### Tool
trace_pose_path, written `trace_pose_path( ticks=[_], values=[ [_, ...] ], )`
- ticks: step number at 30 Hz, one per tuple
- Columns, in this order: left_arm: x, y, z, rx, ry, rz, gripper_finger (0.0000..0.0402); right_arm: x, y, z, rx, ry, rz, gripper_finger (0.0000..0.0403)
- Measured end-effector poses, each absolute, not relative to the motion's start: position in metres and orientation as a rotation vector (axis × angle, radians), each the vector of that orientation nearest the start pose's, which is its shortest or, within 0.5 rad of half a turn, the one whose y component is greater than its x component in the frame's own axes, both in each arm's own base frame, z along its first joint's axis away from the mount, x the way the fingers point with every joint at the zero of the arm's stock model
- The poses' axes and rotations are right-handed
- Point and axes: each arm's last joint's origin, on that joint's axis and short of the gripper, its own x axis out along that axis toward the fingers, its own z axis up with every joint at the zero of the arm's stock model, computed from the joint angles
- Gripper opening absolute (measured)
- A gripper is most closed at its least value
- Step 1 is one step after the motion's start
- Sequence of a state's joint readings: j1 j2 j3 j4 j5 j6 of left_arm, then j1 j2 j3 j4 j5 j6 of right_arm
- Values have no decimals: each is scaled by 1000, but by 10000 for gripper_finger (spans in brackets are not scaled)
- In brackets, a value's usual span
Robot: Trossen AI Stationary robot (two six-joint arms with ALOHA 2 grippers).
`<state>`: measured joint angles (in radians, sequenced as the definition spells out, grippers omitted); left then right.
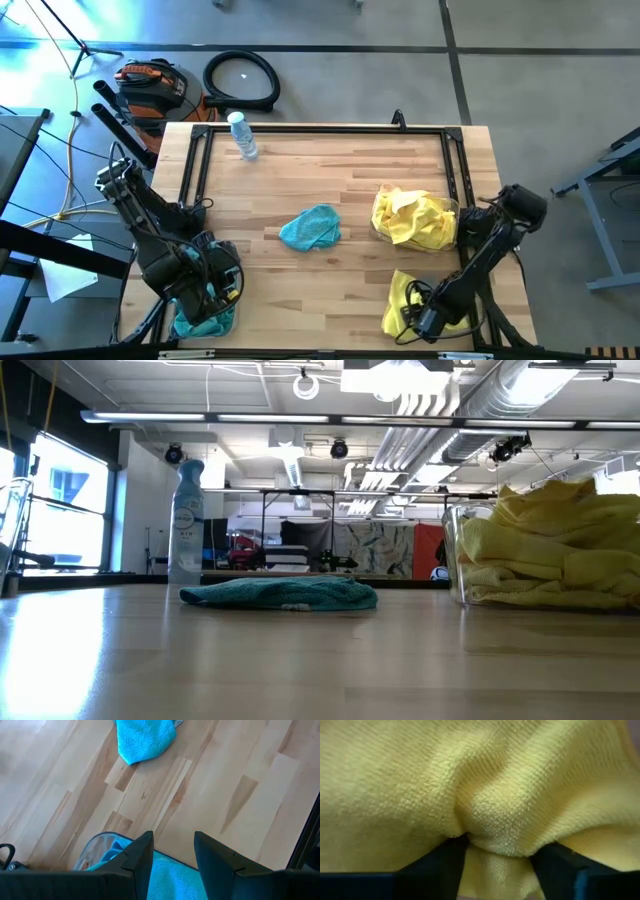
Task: Sort microfiber towel by color & place in baskets
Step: Put the yellow microfiber towel into the right transparent bin
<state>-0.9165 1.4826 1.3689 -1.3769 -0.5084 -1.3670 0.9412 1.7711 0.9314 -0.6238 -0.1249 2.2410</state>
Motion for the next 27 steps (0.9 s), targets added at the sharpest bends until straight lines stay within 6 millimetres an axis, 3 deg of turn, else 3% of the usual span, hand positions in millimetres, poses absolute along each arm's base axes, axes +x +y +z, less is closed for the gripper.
trace_pose_path(
  ticks=[8, 14, 19, 25, 27],
  values=[
    [169, -190, 306, -160, 1051, 410, 133, 189, 238, 144, 923, 1403, -823, 21],
    [178, -191, 306, -208, 1030, 383, 133, 204, 247, 181, 855, 1227, -785, 35],
    [185, -190, 308, -205, 984, 367, 133, 214, 246, 232, 724, 1044, -814, 8],
    [197, -186, 310, -188, 912, 373, 133, 221, 224, 307, 536, 878, -873, 7],
    [200, -182, 310, -190, 902, 392, 133, 227, 211, 325, 494, 816, -790, 4]
  ],
)
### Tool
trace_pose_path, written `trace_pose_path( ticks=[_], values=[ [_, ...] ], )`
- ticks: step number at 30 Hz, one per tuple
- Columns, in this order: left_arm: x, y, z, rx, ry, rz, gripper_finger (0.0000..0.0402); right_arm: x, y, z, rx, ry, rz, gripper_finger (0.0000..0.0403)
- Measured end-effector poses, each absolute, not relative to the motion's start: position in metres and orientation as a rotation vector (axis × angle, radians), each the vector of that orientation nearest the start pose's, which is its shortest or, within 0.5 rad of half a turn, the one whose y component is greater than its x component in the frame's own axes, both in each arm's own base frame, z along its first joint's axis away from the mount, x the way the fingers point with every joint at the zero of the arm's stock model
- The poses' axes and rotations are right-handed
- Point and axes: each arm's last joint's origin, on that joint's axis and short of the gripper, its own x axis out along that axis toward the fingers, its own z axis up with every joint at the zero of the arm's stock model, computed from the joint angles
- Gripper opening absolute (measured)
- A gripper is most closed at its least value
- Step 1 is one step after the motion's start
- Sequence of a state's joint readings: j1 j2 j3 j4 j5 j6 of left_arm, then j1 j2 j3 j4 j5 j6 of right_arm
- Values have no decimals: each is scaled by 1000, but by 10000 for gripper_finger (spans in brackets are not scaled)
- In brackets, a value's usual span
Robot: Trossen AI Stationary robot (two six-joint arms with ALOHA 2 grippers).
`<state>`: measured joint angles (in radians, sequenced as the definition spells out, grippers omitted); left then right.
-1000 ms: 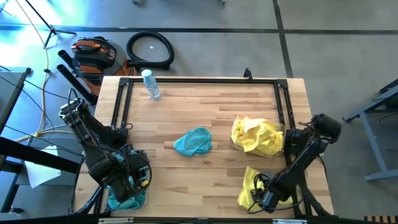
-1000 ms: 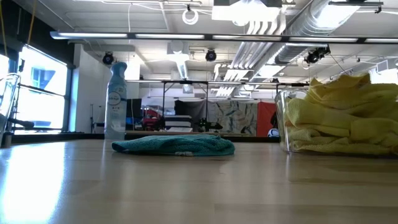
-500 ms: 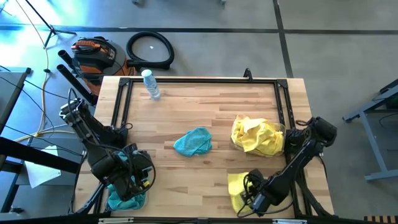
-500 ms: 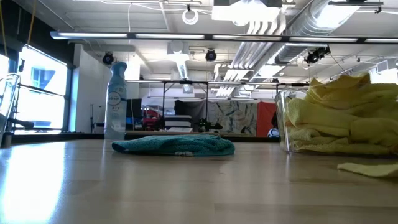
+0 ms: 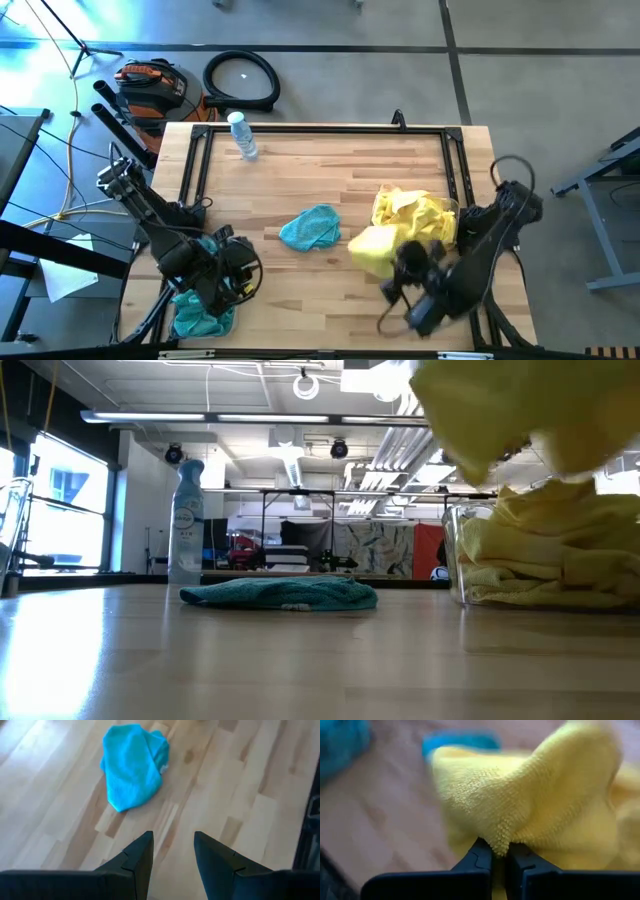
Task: Sort microfiber towel by color & place in baskets
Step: Put the yellow microfiber towel into the right transparent bin
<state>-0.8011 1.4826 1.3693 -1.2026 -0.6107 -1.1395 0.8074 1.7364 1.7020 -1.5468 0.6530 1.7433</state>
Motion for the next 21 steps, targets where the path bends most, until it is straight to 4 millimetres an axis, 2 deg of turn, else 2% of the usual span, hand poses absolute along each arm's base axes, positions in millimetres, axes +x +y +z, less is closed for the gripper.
trace_pose_path(
  ticks=[3, 7, 10, 14, 21],
  values=[
    [204, -177, 310, -179, 891, 415, 133, 231, 179, 342, 483, 751, -837, 4],
    [212, -168, 310, -160, 891, 442, 133, 228, 139, 347, 435, 745, -888, 2],
    [219, -159, 310, -144, 898, 465, 133, 218, 115, 348, 420, 753, -916, 2],
    [229, -144, 310, -112, 912, 495, 133, 197, 94, 345, 444, 759, -941, 1],
    [243, -118, 310, -75, 933, 553, 133, 156, 70, 330, 533, 763, -967, 1]
  ],
)
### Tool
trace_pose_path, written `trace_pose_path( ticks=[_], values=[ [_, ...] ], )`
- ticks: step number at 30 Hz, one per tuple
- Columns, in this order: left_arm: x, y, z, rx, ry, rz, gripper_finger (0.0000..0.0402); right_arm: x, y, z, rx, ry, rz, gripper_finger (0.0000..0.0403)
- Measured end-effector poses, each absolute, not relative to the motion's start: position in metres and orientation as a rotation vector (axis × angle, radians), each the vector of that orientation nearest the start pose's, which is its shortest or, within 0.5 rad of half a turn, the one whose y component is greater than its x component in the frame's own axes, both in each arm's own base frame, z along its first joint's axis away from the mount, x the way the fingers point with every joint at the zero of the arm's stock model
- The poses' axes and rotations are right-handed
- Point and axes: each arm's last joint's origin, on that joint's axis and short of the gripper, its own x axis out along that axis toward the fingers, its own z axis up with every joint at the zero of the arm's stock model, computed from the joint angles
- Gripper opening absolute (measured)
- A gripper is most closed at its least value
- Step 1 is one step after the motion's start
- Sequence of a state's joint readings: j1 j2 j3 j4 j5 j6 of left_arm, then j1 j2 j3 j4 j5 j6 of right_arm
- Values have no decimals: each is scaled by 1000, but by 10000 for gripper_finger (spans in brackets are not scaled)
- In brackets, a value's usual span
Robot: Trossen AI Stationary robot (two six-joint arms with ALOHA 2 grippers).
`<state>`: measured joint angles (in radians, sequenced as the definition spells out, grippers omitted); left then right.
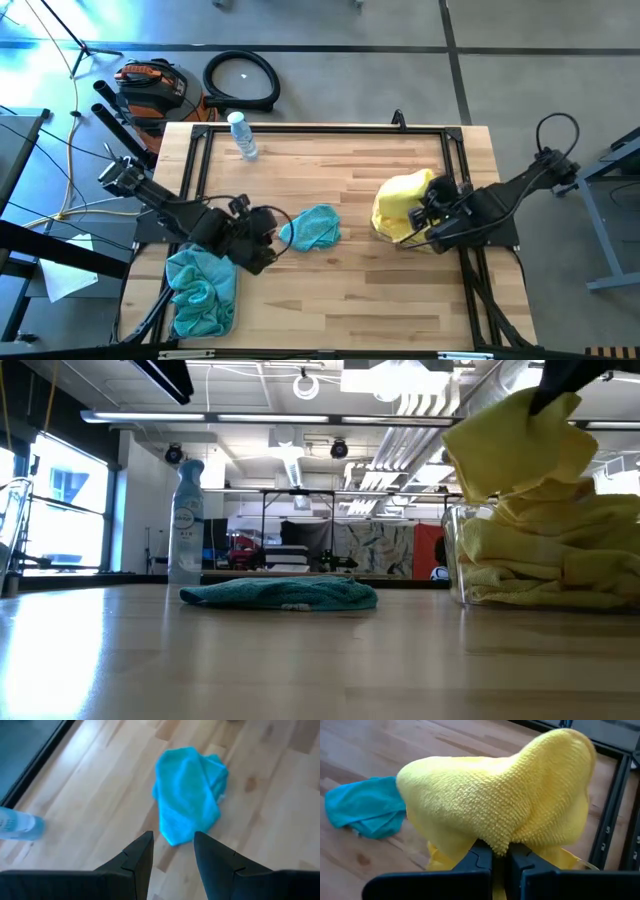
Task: Sort microfiber towel by color & place in baskets
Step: Put the yellow microfiber towel into the right transparent bin
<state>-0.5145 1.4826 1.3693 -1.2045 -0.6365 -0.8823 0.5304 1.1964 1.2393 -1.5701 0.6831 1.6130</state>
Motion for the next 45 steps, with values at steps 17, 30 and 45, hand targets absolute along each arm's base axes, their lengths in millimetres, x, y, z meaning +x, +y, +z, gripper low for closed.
trace_pose_path(
  ticks=[17, 30, 45],
  values=[
    [278, -72, 316, -23, 897, 516, 133, 159, 49, 278, 652, 1018, -1082, 1],
    [286, -51, 316, -78, 917, 498, 133, 194, 35, 175, 774, 1046, -1023, 5],
    [286, -51, 315, -77, 930, 471, 133, 192, 31, 151, 898, 940, -1042, 93]
  ],
)
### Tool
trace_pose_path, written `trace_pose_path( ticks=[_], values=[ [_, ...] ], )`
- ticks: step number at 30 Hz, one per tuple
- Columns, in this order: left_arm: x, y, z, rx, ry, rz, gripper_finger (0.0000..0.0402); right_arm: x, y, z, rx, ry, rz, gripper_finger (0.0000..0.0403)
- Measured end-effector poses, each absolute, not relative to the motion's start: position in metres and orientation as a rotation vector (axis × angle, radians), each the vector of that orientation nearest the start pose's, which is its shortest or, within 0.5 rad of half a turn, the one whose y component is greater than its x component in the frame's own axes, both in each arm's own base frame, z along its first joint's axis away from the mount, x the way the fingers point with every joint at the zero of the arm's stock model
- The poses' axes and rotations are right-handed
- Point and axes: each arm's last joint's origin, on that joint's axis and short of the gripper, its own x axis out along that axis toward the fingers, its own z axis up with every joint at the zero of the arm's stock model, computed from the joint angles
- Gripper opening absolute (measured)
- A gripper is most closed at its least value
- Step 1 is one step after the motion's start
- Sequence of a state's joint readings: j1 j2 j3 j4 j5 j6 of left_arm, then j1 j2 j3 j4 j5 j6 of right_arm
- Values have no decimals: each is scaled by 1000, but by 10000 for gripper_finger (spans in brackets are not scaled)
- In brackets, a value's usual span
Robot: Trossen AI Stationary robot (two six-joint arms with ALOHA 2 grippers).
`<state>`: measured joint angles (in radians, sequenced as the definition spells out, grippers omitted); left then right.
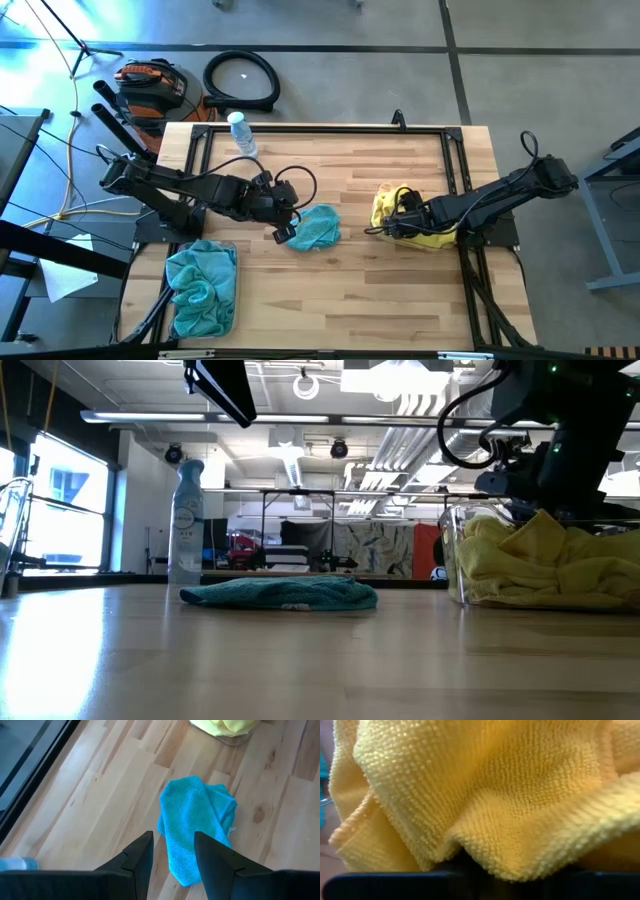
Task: Sort microfiber towel by color & place in baskets
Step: Put the yellow microfiber towel into the right transparent bin
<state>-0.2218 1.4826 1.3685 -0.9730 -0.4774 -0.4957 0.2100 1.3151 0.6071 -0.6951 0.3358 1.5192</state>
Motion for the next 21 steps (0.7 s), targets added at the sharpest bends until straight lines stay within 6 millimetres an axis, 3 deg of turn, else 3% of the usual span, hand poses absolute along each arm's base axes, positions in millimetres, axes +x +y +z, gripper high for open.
trace_pose_path(
  ticks=[5, 13, 21],
  values=[
    [286, -51, 315, -75, 932, 470, 133, 191, 31, 165, 914, 959, -1034, 131],
    [286, -52, 315, -99, 925, 480, 133, 185, 30, 224, 866, 1012, -1082, 142],
    [285, -57, 315, -115, 922, 472, 133, 192, 31, 278, 835, 964, -1012, 142]
  ],
)
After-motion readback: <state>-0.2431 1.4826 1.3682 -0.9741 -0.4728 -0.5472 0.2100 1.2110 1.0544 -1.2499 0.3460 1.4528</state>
